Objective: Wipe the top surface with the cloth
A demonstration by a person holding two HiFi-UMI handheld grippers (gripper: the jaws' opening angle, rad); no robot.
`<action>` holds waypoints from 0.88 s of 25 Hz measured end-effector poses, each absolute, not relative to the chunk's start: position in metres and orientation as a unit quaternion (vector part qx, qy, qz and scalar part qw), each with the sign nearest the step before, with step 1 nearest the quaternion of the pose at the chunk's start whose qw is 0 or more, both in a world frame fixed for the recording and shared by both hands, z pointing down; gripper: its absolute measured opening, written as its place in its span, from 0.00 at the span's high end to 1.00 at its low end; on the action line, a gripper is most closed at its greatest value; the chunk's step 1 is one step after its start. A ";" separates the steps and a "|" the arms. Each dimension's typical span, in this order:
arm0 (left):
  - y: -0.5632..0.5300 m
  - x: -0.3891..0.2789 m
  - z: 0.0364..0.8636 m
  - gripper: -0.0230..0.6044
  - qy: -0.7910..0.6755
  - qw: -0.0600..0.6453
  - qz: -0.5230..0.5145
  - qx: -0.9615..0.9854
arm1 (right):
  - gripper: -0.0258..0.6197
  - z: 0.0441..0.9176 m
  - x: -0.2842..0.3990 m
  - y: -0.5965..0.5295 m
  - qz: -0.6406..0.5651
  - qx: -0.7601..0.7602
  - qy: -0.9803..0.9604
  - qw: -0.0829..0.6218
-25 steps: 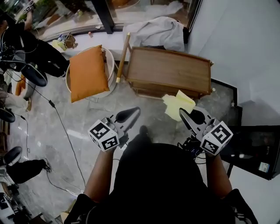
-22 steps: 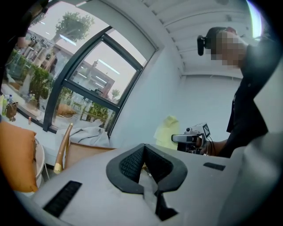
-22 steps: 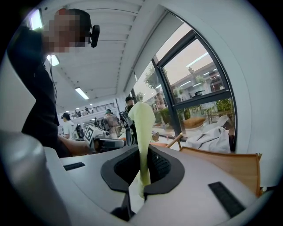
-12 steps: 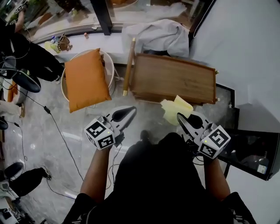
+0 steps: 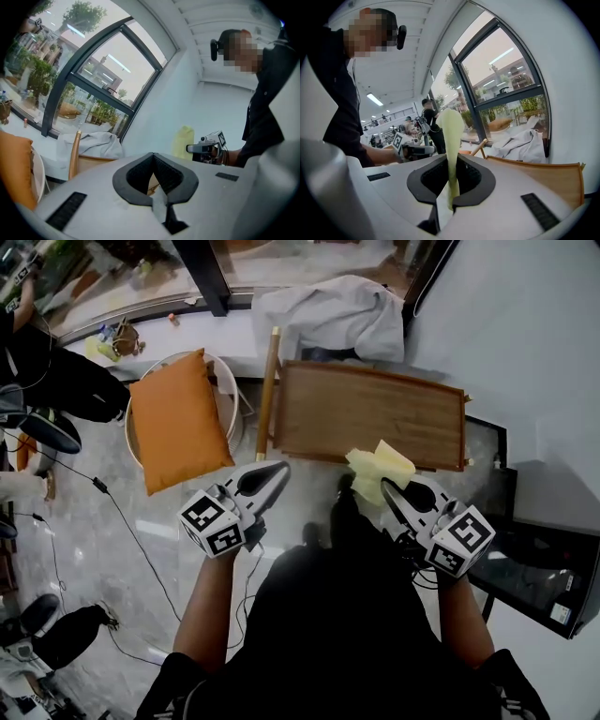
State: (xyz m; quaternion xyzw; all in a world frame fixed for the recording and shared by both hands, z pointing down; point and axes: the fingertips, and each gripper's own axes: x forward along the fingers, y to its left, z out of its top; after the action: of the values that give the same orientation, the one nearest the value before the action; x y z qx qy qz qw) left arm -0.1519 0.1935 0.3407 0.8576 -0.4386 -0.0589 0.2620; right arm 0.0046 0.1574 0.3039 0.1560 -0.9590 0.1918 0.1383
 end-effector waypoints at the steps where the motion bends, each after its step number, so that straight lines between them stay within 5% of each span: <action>1: 0.185 -0.152 0.338 0.95 -0.442 0.261 -0.056 0.857 | 0.91 0.304 0.003 0.147 0.193 0.151 -0.960 0.134; 22: 0.045 -0.183 0.292 0.95 -0.558 0.233 0.012 0.796 | 0.91 0.297 -0.034 -0.033 0.198 0.025 -0.977 0.072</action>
State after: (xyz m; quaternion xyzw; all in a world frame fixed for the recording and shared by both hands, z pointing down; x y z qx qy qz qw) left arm -0.1832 0.0454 0.2924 0.7964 -0.5580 0.0119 0.2330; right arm -0.0342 -0.0330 0.2968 0.0247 -0.9773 0.1980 0.0715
